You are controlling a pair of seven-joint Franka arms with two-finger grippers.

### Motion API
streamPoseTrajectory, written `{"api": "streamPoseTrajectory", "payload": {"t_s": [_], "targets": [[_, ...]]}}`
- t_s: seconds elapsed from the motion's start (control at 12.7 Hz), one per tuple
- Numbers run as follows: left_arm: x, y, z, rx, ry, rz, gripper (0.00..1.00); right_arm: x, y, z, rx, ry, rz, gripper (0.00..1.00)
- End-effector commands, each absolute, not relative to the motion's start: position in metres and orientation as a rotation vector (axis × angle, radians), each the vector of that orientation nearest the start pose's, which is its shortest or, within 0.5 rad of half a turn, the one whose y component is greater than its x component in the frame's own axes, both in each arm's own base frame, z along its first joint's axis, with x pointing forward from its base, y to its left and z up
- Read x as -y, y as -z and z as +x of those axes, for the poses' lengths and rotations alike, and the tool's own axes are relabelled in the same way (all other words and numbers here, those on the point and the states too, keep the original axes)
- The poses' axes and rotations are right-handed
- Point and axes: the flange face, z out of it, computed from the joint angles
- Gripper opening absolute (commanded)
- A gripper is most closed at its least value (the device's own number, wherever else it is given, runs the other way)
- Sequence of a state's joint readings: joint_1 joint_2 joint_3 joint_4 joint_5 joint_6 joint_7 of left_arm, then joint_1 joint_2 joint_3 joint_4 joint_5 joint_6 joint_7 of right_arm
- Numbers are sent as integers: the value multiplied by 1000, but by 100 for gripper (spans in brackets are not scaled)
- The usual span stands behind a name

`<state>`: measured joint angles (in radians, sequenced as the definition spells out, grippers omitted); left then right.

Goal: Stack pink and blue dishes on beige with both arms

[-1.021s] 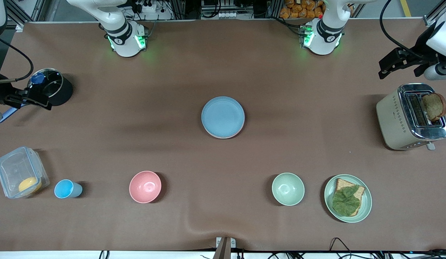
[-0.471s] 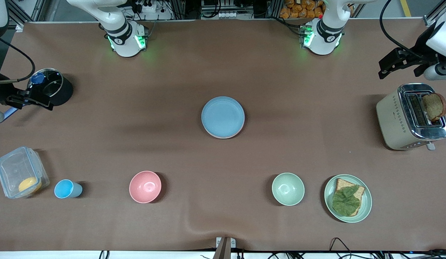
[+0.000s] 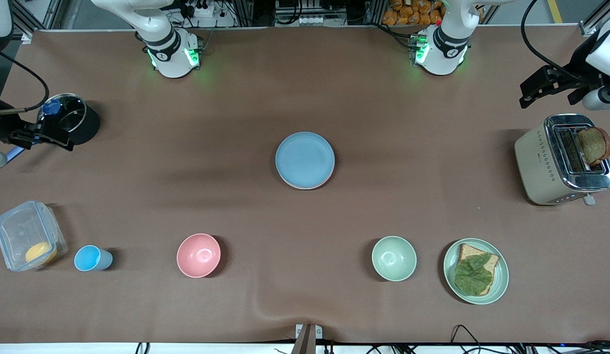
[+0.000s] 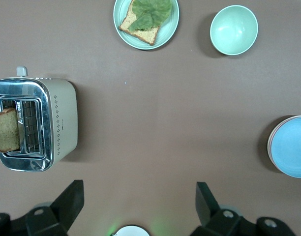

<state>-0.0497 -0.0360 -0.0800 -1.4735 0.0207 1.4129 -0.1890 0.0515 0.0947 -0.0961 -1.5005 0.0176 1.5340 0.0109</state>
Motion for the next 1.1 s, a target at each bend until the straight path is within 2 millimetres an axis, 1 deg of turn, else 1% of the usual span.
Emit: {"api": "streamPoseTrajectory", "payload": {"t_s": [0.0,0.31,0.47,0.63,0.71,0.86,1.02], "targets": [[54,-679,519,107,-48,-3104,100,17,-604,581,-105,-88,-3129,100],[52,-679,518,113,-56,-3109,100,17,-604,581,-103,-91,-3129,100],[43,-673,519,113,-79,-3109,100,16,-604,581,-100,-91,-3129,100],[43,-666,519,105,-105,-3119,100,17,-604,581,-103,-91,-3129,100],[37,-665,521,123,-106,-3124,100,17,-604,580,-103,-93,-3129,100],[36,-668,523,124,-92,-3124,100,17,-604,580,-103,-93,-3129,100],[37,-667,524,119,-96,-3121,100,17,-604,580,-103,-93,-3129,100]]}}
